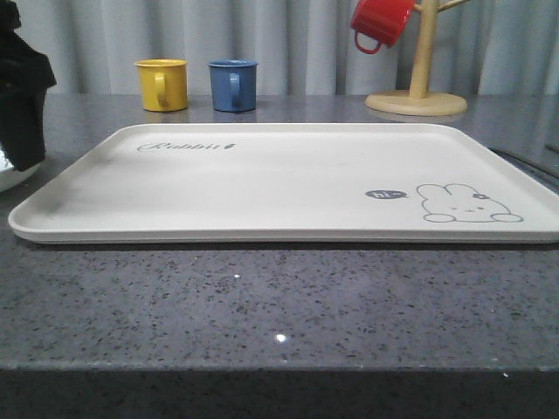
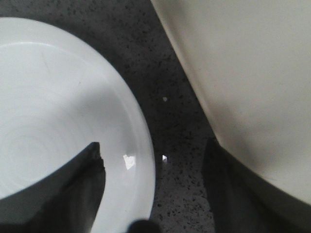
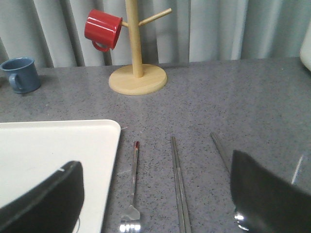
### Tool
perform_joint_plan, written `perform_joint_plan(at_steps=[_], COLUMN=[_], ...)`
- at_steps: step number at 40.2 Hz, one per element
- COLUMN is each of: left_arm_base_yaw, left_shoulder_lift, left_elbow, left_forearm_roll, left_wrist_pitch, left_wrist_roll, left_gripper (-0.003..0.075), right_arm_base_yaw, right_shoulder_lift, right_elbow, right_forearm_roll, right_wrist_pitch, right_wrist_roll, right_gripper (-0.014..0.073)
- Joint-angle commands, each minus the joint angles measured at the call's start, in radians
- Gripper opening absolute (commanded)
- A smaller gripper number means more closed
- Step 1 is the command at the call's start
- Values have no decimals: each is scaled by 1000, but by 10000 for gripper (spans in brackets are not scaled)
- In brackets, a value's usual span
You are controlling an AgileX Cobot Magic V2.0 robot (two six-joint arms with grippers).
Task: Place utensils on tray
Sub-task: 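Grasp the white plate rim with the left gripper and lift it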
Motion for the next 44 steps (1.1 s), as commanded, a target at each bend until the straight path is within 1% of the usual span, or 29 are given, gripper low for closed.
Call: perform_joint_plan(at_steps=[1,10,21,23,24,34,44], left_arm_base_yaw=[20,51,53,53,53,53,51], left_shoulder_lift=[-14,-5,45,45,45,45,-5], left_elbow=[-34,-34,-28,-30,-30,-32,-77], left_forearm_roll=[-11,-67,-86,-87,-87,-87,-76], left_wrist_pitch=[-6,-22,-19,-21,-21,-23,-14], left_wrist_roll=[1,49,53,53,53,72,73], left_gripper=[396,386,383,360,334,-11,-18], right_arm_base_yaw=[-7,-7,-7,-7,-7,-7,-7], right_shoulder_lift=[13,13,13,13,13,13,13], right_elbow=[-38,-38,-38,-38,-38,-38,-38], right_forearm_roll=[-6,-6,-6,-6,-6,-6,-6], right_wrist_pitch=[-76,-77,-77,-77,-77,-77,-77], right_wrist_roll=[-12,-12,-12,-12,-12,-12,-12], right_gripper=[634,634,634,634,634,634,634])
